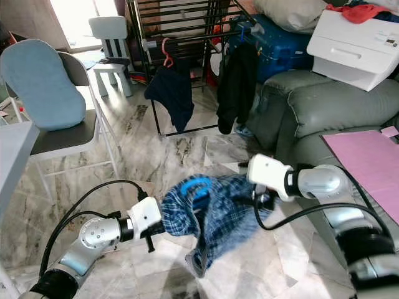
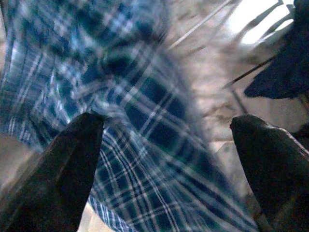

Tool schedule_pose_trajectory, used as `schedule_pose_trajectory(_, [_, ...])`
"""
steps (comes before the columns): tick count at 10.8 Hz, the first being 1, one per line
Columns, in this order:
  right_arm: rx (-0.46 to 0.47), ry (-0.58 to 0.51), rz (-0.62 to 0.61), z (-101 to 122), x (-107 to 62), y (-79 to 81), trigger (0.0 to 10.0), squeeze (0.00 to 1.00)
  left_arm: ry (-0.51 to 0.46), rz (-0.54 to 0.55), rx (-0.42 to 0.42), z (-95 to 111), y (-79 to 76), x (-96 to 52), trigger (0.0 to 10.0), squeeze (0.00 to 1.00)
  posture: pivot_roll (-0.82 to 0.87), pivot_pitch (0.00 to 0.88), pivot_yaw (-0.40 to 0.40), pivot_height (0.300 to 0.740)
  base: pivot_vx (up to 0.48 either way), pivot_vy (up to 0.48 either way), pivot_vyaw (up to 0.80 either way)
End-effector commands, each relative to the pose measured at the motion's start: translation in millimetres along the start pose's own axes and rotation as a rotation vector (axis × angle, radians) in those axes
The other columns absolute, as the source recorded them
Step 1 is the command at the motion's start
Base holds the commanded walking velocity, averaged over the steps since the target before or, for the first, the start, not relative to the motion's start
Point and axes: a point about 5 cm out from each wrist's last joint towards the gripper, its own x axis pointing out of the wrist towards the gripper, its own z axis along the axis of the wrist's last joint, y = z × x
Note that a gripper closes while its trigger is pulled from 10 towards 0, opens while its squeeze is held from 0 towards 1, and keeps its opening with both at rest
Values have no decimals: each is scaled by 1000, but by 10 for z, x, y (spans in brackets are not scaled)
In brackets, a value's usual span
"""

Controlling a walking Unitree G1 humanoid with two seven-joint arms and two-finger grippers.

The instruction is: Hang hanger

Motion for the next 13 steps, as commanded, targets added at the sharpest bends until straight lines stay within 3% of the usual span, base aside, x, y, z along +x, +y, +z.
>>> schedule_pose_trajectory(1, [-34, 4, 43, 51, 1, -47, 10000, 0, -15, -12, 37, 44, 12, -16, 0, 0, -131, 0, 43, 740, 0, 0, 0])
schedule_pose_trajectory(2, [-30, 9, 79, 53, 21, -73, 0, 0, -21, -23, 45, 59, 2, -14, 0, 0, -127, 0, 42, 740, 0, 0, 0])
schedule_pose_trajectory(5, [-54, 17, 110, 54, 72, -108, 0, 0, -25, -44, 55, 71, -18, -22, 0, 0, -121, 0, 37, 740, 0, 0, 0])
schedule_pose_trajectory(8, [-27, 41, 179, -46, 111, -14, 0, 0, -37, -50, 58, 103, -17, 3, 0, 0, -124, 0, 39, 740, 0, 0, 0])
schedule_pose_trajectory(13, [-18, 46, 171, -96, 136, 16, 0, 0, -45, -44, 57, 115, -17, 32, 0, 0, -128, 0, 34, 740, 0, 0, 0])
